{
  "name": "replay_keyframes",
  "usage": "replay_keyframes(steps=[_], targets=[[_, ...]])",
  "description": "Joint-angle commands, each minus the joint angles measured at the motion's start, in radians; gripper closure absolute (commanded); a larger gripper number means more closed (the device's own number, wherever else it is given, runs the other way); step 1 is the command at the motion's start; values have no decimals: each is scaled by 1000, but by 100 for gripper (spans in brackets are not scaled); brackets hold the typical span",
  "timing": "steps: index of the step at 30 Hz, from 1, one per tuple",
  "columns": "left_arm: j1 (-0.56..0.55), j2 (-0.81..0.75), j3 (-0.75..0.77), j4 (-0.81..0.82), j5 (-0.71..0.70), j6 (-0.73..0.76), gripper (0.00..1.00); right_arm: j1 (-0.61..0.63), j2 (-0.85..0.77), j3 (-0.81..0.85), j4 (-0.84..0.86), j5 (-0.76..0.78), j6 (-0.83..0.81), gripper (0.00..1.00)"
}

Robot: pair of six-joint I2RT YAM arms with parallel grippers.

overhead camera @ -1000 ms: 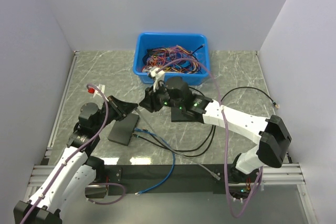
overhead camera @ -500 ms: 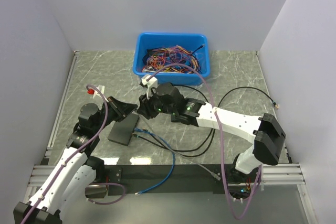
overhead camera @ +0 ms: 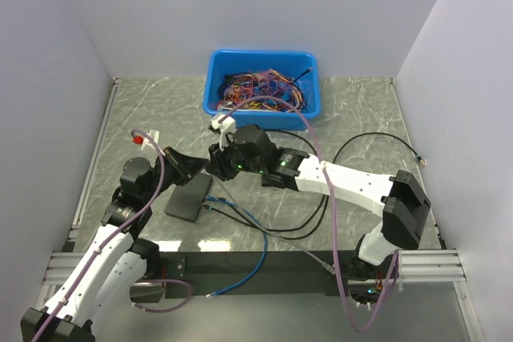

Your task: Insert the plug into the switch port

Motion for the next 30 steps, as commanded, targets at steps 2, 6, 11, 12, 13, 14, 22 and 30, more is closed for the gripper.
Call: replay_keyframes(steps=[2, 6, 11, 12, 13, 14, 22, 30], targets=[[-4, -4, 26, 63, 18, -5, 100, 8, 24, 43, 0, -10, -9, 68], [-4, -12, 21, 66, 16, -7, 100, 6, 41, 60, -16, -21, -9, 68], [-4, -15, 15, 66, 12, -7, 99, 8, 53, 63, -17, -44, -6, 66], [-4, -13, 13, 66, 13, -7, 100, 8, 53, 63, -17, -46, -4, 66], [-4, -15, 13, 66, 12, -9, 99, 9, 55, 63, -16, -46, -3, 66], [-4, -15, 13, 66, 12, -9, 100, 8, 55, 65, -20, -44, -3, 65], [-4, -18, 10, 59, 4, -5, 99, 6, 27, 52, -11, -18, 2, 59], [-4, -10, 1, 68, 1, -5, 99, 8, -21, 40, 0, -15, 1, 51]])
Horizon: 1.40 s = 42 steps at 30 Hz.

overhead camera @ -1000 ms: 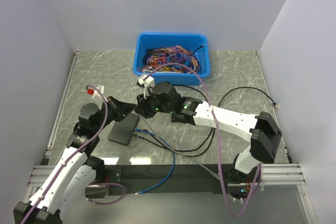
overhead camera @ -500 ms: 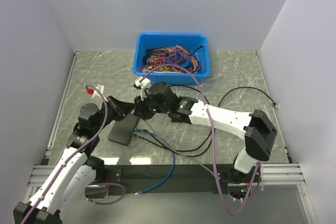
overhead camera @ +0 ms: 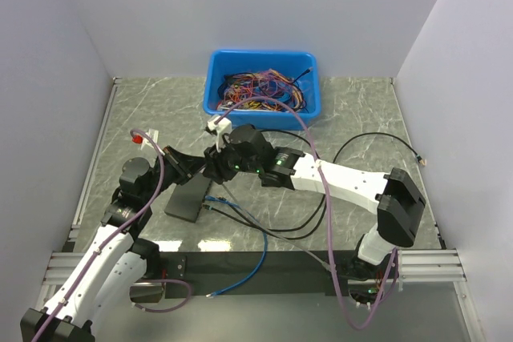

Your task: Insert the plug into the switch port

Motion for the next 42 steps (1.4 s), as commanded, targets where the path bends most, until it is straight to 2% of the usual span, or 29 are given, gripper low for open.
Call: replay_keyframes(steps=[1, 7, 15, 18, 19, 22, 27, 28, 30, 31, 33, 34, 36, 37, 40, 42], targets=[[-4, -7, 1, 48, 3, 4, 99, 9, -60, 13, 22, 14, -4, 52], [-6, -1, -7, 52, 1, 6, 99, 6, -72, 2, 31, 8, 1, 64], [-4, -4, -7, 54, 0, 3, 99, 8, -55, 7, 26, 1, -1, 74], [-4, -4, -7, 55, -3, 3, 99, 6, -51, 7, 25, 0, -1, 83], [-4, -4, -10, 55, -3, 3, 99, 5, -49, 5, 26, 0, -2, 91], [-4, 2, -13, 55, -9, 9, 99, 6, -48, -2, 33, 0, -4, 100], [-4, 24, -16, 49, -20, 23, 94, 8, -40, -28, 36, 11, -7, 100], [-4, 25, -19, 49, -23, 26, 86, 6, -40, -34, 39, 12, -5, 100], [-4, 27, -20, 35, -54, 35, 78, 8, -43, -56, 43, 24, -4, 100], [-4, 27, -20, 31, -64, 44, 67, 6, -43, -65, 45, 35, -5, 100], [-4, 33, -24, 22, -101, 55, 57, 5, -42, -86, 40, 49, -5, 100], [-3, 36, -28, 20, -113, 67, 47, 6, -41, -96, 40, 69, -11, 100], [-3, 50, -37, 14, -171, 90, 39, 3, -28, -117, 39, 86, -16, 100], [-3, 56, -40, 8, -196, 96, 31, 0, -22, -122, 37, 92, -17, 100], [2, 76, -62, 8, -296, 104, 26, -18, 17, -127, 31, 112, -24, 100], [5, 93, -70, 8, -313, 112, 26, -31, 55, -120, 28, 130, -31, 100]])
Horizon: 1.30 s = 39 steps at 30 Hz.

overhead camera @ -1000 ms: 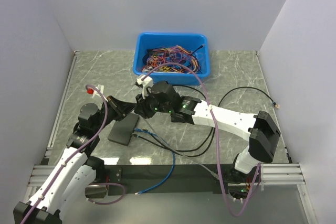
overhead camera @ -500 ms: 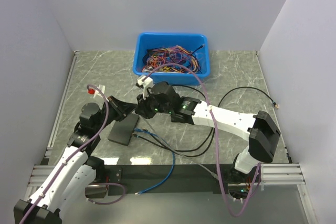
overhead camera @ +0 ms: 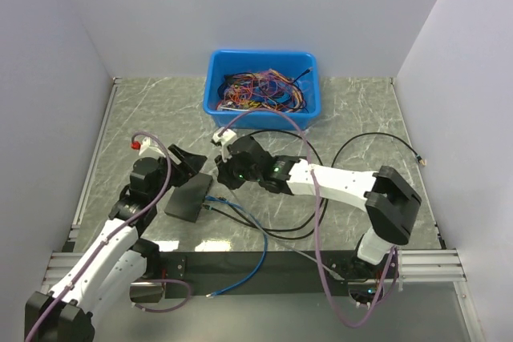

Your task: Insert the plug into the switch port

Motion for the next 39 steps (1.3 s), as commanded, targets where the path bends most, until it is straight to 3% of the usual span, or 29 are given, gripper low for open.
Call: replay_keyframes(steps=[1, 6, 13, 25, 39], targets=[[13, 25, -15, 12, -157, 42, 25, -26, 58, 7, 11, 56, -27, 100], [62, 93, -25, 32, -253, 83, 21, -33, 191, 55, -8, 137, -67, 100], [209, 220, -91, 207, -152, 99, 20, -27, 314, 115, -38, 158, -73, 100], [263, 475, -70, 392, 13, 99, 27, 11, 332, 145, -29, 81, -67, 100], [263, 553, -79, 481, 102, 108, 32, 48, 406, 227, -64, 42, -70, 100]])
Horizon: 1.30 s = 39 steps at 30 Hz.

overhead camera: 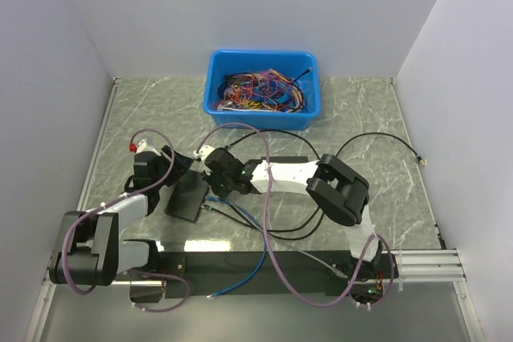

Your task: Insert the plug into the switch port

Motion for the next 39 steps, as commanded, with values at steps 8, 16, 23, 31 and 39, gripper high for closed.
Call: replay_keyframes(steps=[8, 16, 23, 31, 39], targets=[[5, 42, 17, 92, 76, 24, 33, 21, 50, 82, -37, -19, -20, 100], [5, 101, 32, 118, 118, 32, 35, 33, 77, 124, -72, -3, -32, 100], [5, 117, 58, 104, 122, 32, 36, 48, 83, 156, -88, -3, -40, 100], [5, 104, 58, 65, 96, 31, 37, 81, 85, 187, -111, 1, -50, 100], [5, 103, 67, 32, 76, 26, 37, 90, 63, 158, -137, 63, -52, 100]])
